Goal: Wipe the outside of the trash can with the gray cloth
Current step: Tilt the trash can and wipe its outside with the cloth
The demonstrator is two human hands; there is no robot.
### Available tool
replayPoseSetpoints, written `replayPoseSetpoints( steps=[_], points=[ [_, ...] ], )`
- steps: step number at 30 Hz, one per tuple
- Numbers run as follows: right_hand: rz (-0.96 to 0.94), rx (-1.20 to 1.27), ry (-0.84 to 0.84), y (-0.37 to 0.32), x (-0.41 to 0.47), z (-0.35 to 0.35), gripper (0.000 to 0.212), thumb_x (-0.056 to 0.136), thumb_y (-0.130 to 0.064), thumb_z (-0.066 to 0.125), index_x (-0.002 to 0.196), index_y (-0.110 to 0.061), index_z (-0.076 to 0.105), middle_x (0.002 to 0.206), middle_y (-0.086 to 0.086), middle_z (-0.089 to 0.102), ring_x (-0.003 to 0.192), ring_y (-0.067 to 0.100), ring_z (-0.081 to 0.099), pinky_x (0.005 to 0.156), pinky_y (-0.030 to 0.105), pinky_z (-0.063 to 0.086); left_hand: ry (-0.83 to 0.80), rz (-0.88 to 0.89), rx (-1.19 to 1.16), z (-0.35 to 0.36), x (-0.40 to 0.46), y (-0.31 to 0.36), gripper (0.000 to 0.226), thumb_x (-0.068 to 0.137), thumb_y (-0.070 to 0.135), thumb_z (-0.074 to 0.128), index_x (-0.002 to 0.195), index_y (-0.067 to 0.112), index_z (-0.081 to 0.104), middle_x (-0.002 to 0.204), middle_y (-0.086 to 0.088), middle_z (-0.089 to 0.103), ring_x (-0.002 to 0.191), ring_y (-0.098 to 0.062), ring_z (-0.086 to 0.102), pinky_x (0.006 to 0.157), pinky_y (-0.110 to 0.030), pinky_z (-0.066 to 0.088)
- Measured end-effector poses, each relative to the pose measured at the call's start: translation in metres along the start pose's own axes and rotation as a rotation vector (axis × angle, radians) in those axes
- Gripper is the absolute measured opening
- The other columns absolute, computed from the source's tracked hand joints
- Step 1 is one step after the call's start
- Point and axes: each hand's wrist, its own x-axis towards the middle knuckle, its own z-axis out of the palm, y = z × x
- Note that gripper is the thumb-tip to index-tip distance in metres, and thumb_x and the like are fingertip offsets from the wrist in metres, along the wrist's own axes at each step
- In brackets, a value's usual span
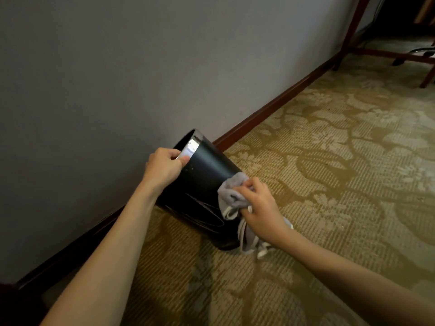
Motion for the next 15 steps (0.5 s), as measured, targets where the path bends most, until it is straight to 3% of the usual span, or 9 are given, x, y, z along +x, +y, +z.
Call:
replayPoseSetpoints(
  steps=[2,5,7,10,12,15],
  points=[
    [0.005,0.01,0.072,0.0,0.012,-0.001,0.033,0.08,0.001,0.06,0.106,-0.017,0.064,0.101,0.002,0.045,0.089,0.026,0.045,0.074,0.038,0.043,0.023,0.048,0.014,0.007,-0.003,0.008,0.028,0.085,0.034,0.063,0.06,0.021,0.065,0.055,0.005,0.059,0.061,-0.022,0.058,0.056,-0.031,0.04],
    [0.021,-0.013,0.112,0.009,0.015,-0.001,0.034,0.077,0.001,0.059,0.108,-0.013,0.065,0.099,0.005,0.046,0.087,0.027,0.047,0.071,0.042,0.046,0.019,0.107,-0.005,0.017,-0.007,0.023,0.024,0.087,0.031,0.064,0.066,0.021,0.068,0.068,-0.001,0.069,0.068,-0.015,0.064,0.056,-0.024,0.042],
    [0.068,-0.041,0.131,0.019,0.008,-0.002,0.03,0.077,0.0,0.061,0.104,-0.011,0.064,0.097,0.007,0.045,0.085,0.028,0.047,0.067,0.046,0.048,-0.008,0.137,0.004,0.023,-0.009,0.032,0.025,0.088,0.033,0.063,0.075,0.013,0.071,0.076,-0.011,0.071,0.074,-0.022,0.065,0.058,-0.028,0.042],
    [0.118,-0.082,0.138,0.032,0.002,-0.004,0.026,0.076,0.0,0.063,0.099,-0.011,0.06,0.095,0.004,0.043,0.083,0.027,0.048,0.063,0.044,0.049,-0.093,0.199,0.054,0.02,-0.01,0.041,0.03,0.088,0.046,0.062,0.083,0.017,0.069,0.075,-0.002,0.07,0.076,-0.02,0.063,0.082,-0.042,0.047],
    [0.142,-0.095,0.147,0.038,0.004,-0.006,0.025,0.076,0.0,0.062,0.097,-0.011,0.058,0.096,0.004,0.043,0.083,0.03,0.049,0.062,0.042,0.048,-0.191,0.221,0.07,0.009,-0.01,0.039,0.027,0.084,0.053,0.064,0.093,0.027,0.067,0.088,0.009,0.069,0.091,-0.017,0.063,0.094,-0.052,0.045],
    [0.191,-0.095,0.167,0.047,0.008,-0.007,0.022,0.077,-0.001,0.061,0.094,-0.013,0.055,0.095,0.003,0.042,0.084,0.03,0.048,0.064,0.04,0.046,-0.326,0.245,0.101,-0.01,-0.008,0.021,0.033,0.082,0.045,0.07,0.11,0.028,0.063,0.107,0.008,0.067,0.106,-0.018,0.061,0.103,-0.056,0.038]
  ],
)
